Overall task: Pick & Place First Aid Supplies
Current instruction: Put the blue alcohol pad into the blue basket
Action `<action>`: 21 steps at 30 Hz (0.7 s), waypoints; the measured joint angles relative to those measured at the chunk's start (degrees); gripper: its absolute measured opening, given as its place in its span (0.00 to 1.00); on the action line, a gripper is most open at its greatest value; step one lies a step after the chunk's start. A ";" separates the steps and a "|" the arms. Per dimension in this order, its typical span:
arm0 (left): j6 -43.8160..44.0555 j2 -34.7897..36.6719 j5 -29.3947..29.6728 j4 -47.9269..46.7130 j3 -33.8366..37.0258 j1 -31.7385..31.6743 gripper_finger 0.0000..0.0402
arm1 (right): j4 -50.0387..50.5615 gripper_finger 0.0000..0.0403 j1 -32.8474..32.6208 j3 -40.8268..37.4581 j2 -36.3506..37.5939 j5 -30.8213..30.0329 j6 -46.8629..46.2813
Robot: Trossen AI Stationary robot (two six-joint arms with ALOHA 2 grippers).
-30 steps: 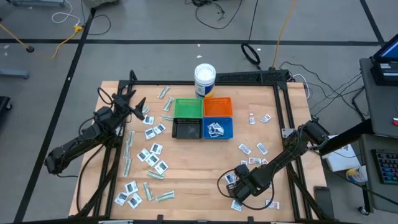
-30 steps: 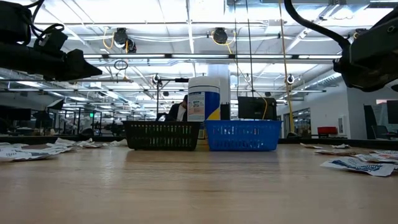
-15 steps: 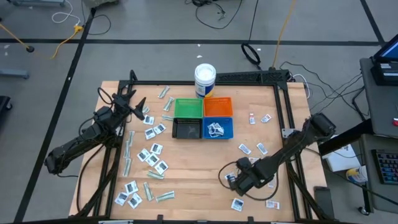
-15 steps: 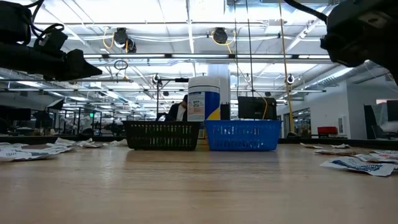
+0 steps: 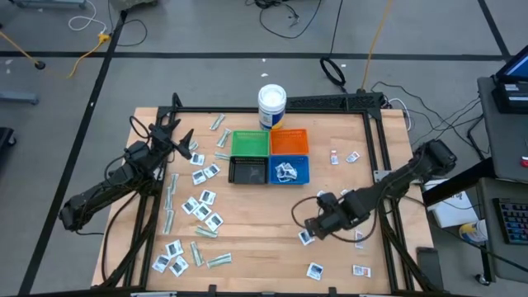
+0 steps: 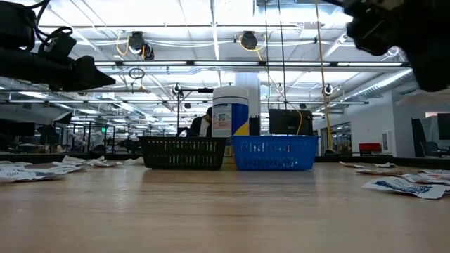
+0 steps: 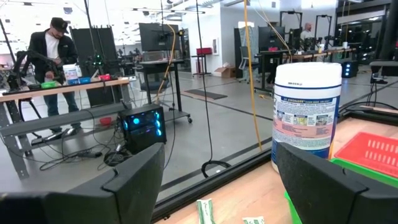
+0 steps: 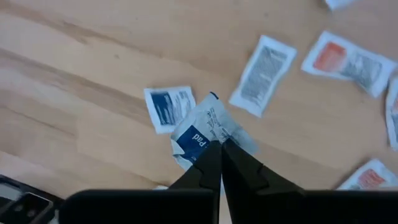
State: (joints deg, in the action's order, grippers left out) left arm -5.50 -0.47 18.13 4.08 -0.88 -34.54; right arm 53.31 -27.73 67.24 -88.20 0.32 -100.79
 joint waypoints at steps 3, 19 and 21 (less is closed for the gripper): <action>0.00 -0.01 0.00 0.00 0.00 0.01 0.77 | 0.14 0.00 4.58 0.00 0.02 -0.04 4.99; 0.00 0.00 0.01 0.00 0.01 0.00 0.77 | 0.17 0.00 32.41 0.00 0.04 -0.15 29.93; 0.00 -0.01 0.01 0.00 0.02 0.00 0.77 | 0.17 0.00 34.75 0.00 0.04 -0.15 31.15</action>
State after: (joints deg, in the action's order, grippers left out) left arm -5.50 -0.48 18.14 4.08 -0.86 -34.54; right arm 53.47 7.01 67.24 -88.16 0.16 -69.64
